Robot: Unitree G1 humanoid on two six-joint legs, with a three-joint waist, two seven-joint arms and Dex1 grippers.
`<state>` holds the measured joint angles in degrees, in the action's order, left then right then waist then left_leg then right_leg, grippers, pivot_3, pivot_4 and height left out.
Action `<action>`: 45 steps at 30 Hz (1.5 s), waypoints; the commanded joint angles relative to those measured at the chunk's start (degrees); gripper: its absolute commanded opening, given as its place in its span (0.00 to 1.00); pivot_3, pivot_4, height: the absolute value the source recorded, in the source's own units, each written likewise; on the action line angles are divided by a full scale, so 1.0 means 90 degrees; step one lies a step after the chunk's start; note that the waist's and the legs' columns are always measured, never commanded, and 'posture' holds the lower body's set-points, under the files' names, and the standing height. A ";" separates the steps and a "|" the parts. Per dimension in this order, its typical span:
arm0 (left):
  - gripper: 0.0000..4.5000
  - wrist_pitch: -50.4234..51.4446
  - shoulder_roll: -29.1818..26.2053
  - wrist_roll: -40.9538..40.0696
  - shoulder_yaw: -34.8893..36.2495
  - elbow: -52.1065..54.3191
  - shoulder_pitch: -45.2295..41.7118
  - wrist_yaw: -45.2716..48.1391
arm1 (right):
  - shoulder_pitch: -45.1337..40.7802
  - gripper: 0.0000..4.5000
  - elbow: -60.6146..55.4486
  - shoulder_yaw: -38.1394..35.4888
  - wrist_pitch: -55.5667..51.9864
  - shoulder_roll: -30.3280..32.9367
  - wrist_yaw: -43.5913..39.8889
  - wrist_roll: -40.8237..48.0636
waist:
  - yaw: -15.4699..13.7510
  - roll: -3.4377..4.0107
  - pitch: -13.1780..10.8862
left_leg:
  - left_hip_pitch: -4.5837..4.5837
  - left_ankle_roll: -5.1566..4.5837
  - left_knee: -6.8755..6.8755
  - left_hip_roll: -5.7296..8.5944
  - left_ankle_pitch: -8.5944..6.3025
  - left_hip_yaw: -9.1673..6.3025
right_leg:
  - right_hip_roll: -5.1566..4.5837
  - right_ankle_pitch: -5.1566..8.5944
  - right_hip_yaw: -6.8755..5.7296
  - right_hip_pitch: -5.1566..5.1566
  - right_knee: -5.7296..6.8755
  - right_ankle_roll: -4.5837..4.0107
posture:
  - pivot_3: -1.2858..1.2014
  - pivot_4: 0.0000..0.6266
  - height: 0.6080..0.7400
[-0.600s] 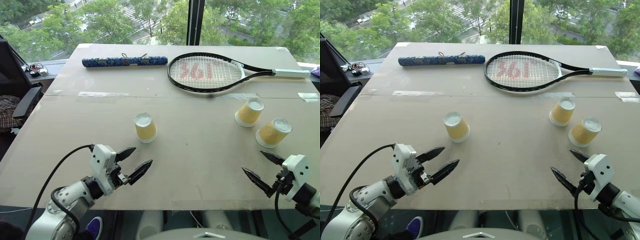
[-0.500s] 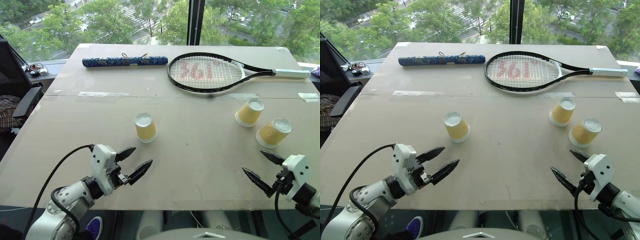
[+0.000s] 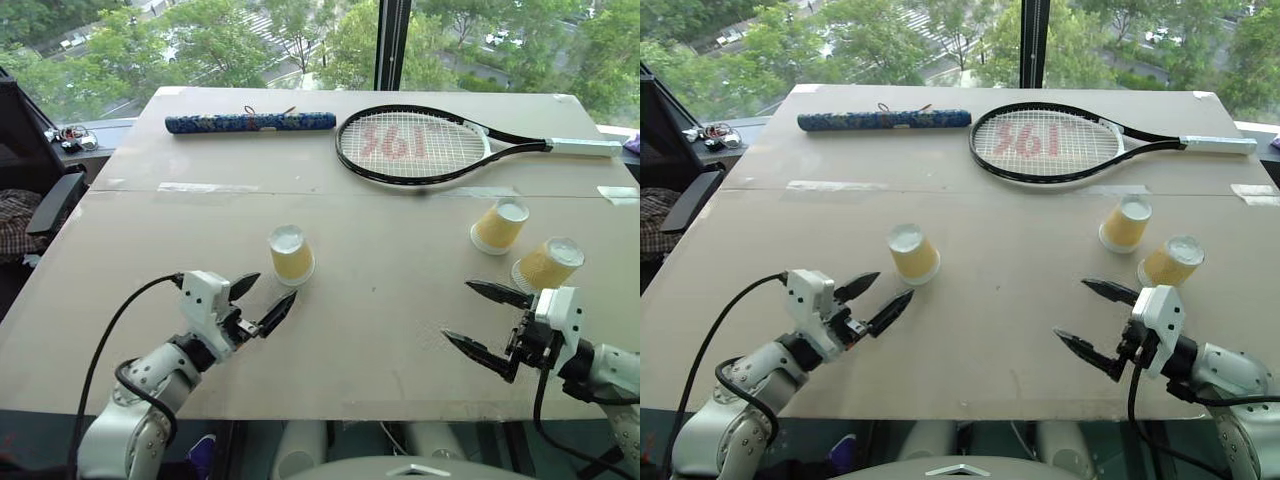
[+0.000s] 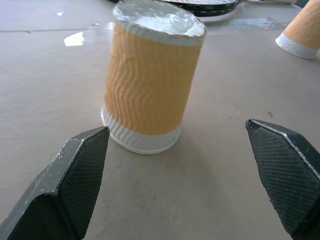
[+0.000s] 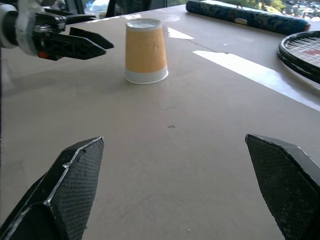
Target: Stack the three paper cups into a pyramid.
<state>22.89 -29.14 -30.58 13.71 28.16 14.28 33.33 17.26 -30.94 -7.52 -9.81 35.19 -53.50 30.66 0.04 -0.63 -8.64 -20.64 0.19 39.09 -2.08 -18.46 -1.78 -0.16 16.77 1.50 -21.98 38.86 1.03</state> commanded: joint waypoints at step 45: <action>0.57 -0.1127 0.1526 0.1626 -0.2589 -0.4091 -0.4539 0.1566 | 0.0709 1.00 -0.0469 -0.0089 0.1115 -0.0807 0.1325 -0.0768 | -0.0078 0.0001 -0.0001 | -0.0008 0.0004 0.0015 0.0047 0.0003 -0.0019 | 0.0010 -0.0001 -0.0014 0.0006 0.0004 0.0005 | 0.52 0.24 1.00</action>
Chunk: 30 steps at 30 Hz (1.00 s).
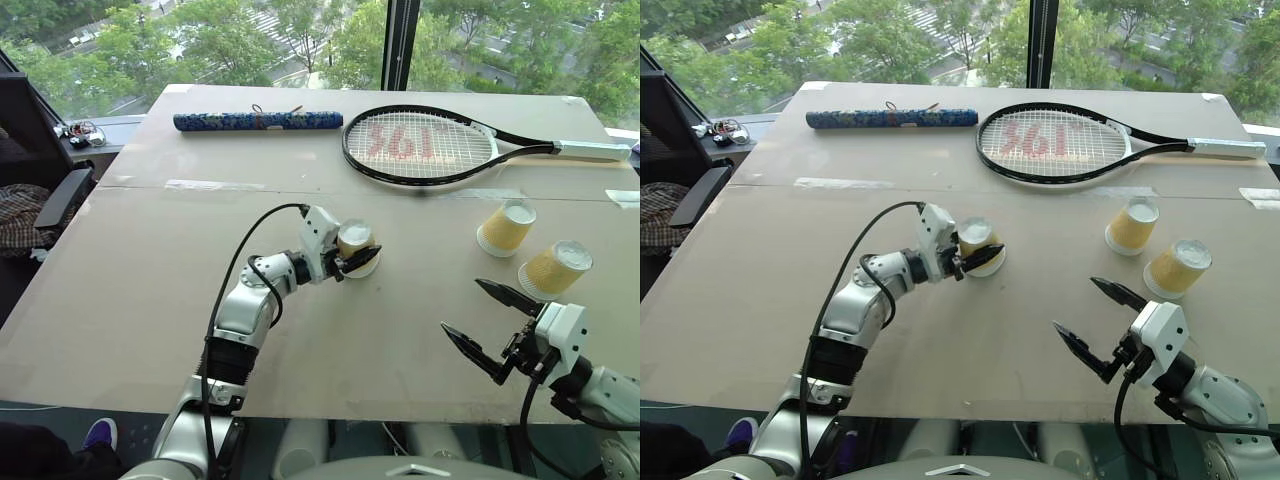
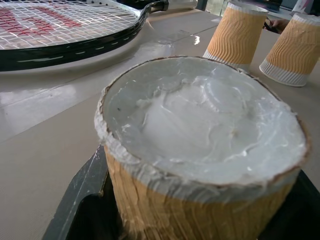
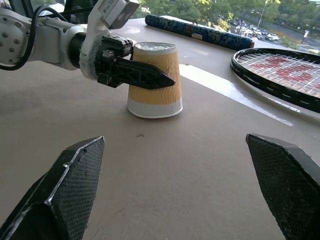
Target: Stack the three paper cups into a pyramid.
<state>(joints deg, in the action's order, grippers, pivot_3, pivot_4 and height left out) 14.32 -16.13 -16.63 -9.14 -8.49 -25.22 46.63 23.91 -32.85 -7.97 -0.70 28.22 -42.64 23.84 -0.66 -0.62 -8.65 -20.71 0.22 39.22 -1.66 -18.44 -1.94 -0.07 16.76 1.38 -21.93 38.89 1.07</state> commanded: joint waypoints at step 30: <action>0.99 0.1898 -0.2373 -0.2471 0.1042 0.4045 0.1804 0.1490 | -0.1711 1.00 0.0570 -0.1568 -0.1918 -0.0725 0.3401 -0.1308 | 0.0007 0.0036 -0.0018 | 0.0001 0.0002 -0.0007 -0.0028 0.0001 0.0012 | -0.0001 0.0002 0.0012 -0.0004 -0.0002 -0.0003 | 0.52 0.24 1.00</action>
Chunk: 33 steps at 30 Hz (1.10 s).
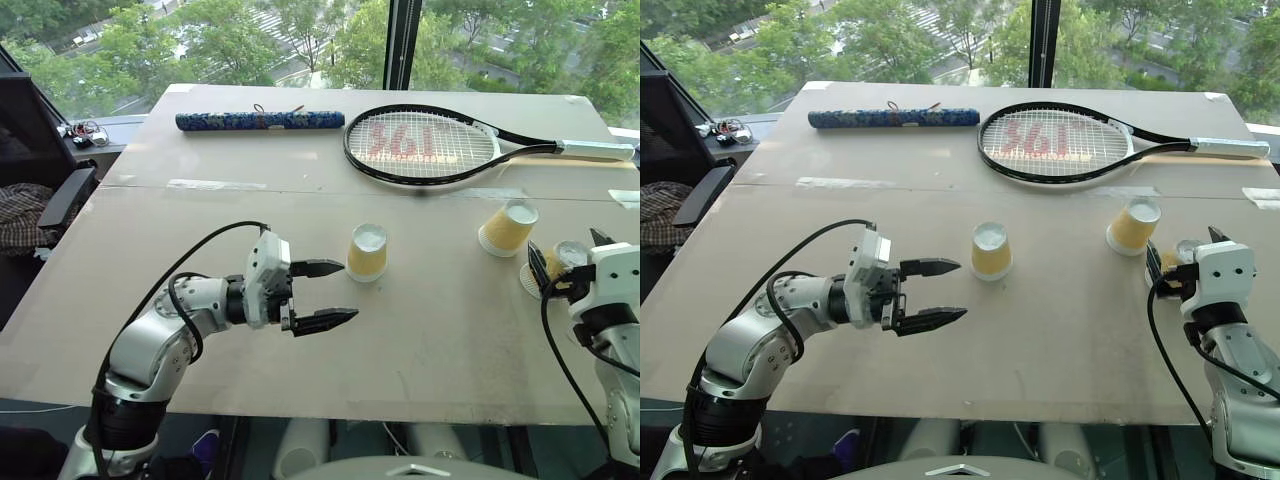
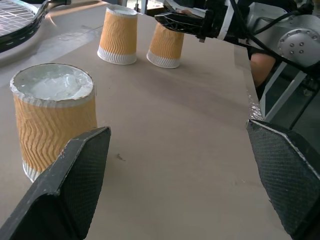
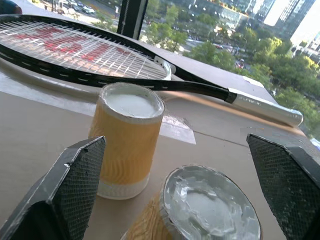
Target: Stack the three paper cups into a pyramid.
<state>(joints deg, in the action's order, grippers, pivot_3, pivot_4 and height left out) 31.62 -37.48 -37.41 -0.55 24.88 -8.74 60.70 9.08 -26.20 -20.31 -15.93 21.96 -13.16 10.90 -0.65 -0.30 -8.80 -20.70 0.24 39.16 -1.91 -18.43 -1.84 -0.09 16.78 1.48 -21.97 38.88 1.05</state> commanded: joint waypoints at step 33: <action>1.00 -0.1098 -0.0007 -0.0305 0.1015 0.0231 0.1357 0.0006 | -0.0205 0.45 -0.1290 0.0421 -0.1662 0.1177 -0.2316 0.2458 | 0.0235 0.0020 -0.0030 | 0.0008 -0.0006 -0.0010 -0.0022 -0.0003 0.0008 | 0.0003 -0.0001 0.0016 -0.0003 0.0000 0.0001 | 0.52 0.24 1.00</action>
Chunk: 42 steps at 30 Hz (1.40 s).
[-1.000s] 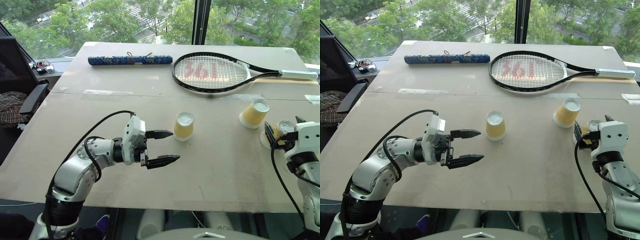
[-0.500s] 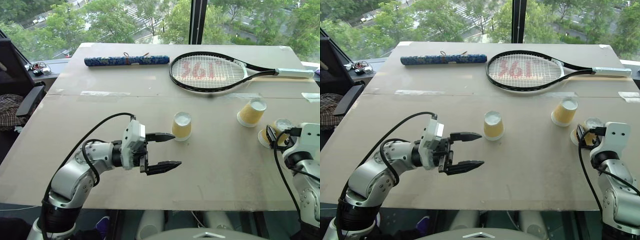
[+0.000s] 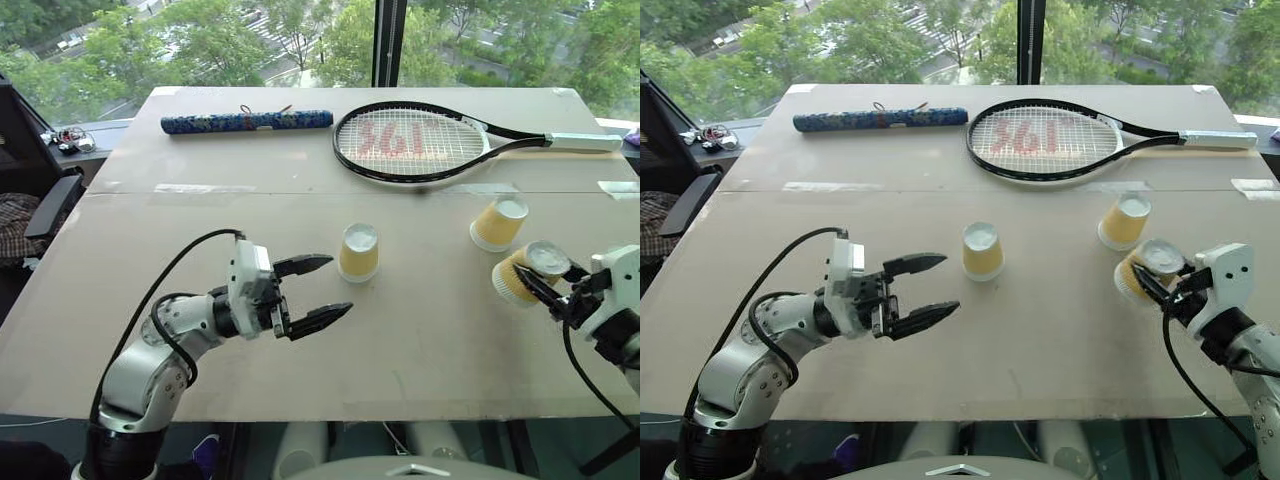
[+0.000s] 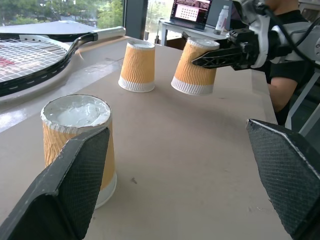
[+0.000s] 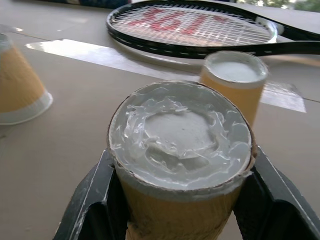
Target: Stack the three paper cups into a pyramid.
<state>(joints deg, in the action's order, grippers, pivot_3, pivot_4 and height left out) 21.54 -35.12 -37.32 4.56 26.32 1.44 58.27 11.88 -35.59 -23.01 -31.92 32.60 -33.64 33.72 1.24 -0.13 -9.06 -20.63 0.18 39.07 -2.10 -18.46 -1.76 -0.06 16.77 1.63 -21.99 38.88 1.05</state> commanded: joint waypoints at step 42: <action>1.00 -0.0003 -0.0360 -0.0842 0.1664 0.0978 0.1854 -0.0144 | -0.3214 0.98 0.1531 0.2578 0.0776 -0.0343 -0.1351 -0.0678 | -0.0068 -0.0012 -0.0021 | -0.0029 0.0003 0.0000 0.0005 0.0001 0.0000 | -0.0023 0.0000 -0.0008 -0.0029 -0.0004 -0.0001 | 0.52 0.24 1.00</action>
<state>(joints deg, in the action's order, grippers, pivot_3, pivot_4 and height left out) 21.99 -38.37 -43.51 19.54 33.18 18.51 57.14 -16.28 -15.30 5.67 -22.16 27.64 -44.06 21.26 0.62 -0.24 -9.24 -20.90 0.20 39.08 -2.06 -18.45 -1.77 -0.28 16.77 1.55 -22.25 38.84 1.04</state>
